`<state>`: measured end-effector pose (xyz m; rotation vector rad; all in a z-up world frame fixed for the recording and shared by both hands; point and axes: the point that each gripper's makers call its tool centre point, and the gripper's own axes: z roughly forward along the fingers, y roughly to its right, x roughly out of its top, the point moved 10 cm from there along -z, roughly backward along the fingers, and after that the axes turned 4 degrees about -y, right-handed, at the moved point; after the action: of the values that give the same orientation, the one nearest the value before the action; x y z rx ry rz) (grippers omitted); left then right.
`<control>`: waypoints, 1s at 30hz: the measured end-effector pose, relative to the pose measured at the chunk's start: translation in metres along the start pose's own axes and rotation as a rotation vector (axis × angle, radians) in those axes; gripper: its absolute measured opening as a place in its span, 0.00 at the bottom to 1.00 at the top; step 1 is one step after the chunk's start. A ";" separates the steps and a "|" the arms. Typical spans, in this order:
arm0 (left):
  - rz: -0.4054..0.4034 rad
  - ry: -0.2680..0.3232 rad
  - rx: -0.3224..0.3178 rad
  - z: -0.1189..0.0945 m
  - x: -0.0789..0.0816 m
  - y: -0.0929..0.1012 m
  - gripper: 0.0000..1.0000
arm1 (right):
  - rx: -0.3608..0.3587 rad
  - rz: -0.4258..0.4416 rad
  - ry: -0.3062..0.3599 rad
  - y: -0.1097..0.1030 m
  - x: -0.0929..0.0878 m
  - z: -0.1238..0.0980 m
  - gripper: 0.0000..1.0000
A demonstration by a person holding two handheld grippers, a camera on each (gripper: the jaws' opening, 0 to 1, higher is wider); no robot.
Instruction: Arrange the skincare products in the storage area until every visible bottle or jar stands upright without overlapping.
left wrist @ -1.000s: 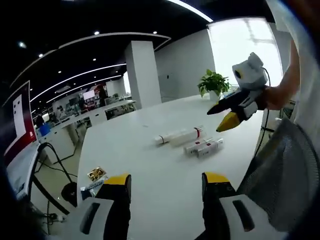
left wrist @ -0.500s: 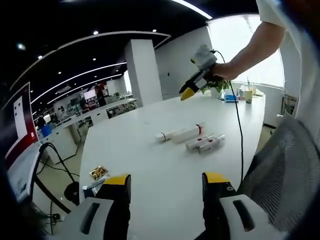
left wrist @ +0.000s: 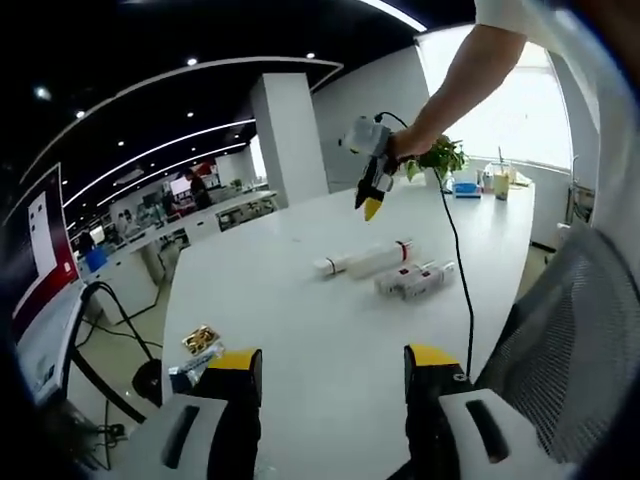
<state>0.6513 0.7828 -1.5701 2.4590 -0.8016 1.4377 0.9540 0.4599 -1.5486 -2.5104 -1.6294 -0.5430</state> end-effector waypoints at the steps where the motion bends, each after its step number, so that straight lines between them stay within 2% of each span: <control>1: 0.001 -0.004 0.000 0.000 0.000 0.000 0.59 | -0.008 -0.023 -0.010 0.002 0.001 0.007 0.40; 4: 0.001 -0.019 0.004 0.001 -0.002 -0.001 0.59 | 0.021 -0.038 -0.042 0.004 0.000 0.021 0.38; 6: 0.001 -0.033 0.012 0.002 -0.003 -0.002 0.59 | 0.021 -0.072 -0.077 0.015 -0.003 0.033 0.38; 12: -0.008 -0.054 0.023 0.002 -0.005 -0.003 0.59 | 0.062 -0.067 -0.127 0.030 -0.009 0.053 0.37; 17: -0.011 -0.074 0.026 0.004 -0.007 -0.003 0.59 | 0.094 -0.092 -0.180 0.034 -0.017 0.071 0.35; 20: -0.013 -0.087 0.031 0.004 -0.008 -0.004 0.59 | 0.124 -0.091 -0.194 0.035 -0.018 0.081 0.36; 21: -0.018 -0.091 0.030 0.005 -0.008 -0.004 0.59 | 0.131 -0.089 -0.198 0.027 -0.017 0.081 0.35; 23: -0.015 -0.098 0.030 0.005 -0.009 -0.004 0.59 | 0.152 -0.103 -0.218 0.024 -0.019 0.088 0.33; 30: -0.017 -0.108 0.041 0.004 -0.009 -0.005 0.59 | 0.156 -0.145 -0.234 0.023 -0.016 0.091 0.33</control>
<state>0.6534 0.7887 -1.5797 2.5868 -0.7771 1.3388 0.9905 0.4614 -1.6366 -2.4307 -1.8630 -0.1295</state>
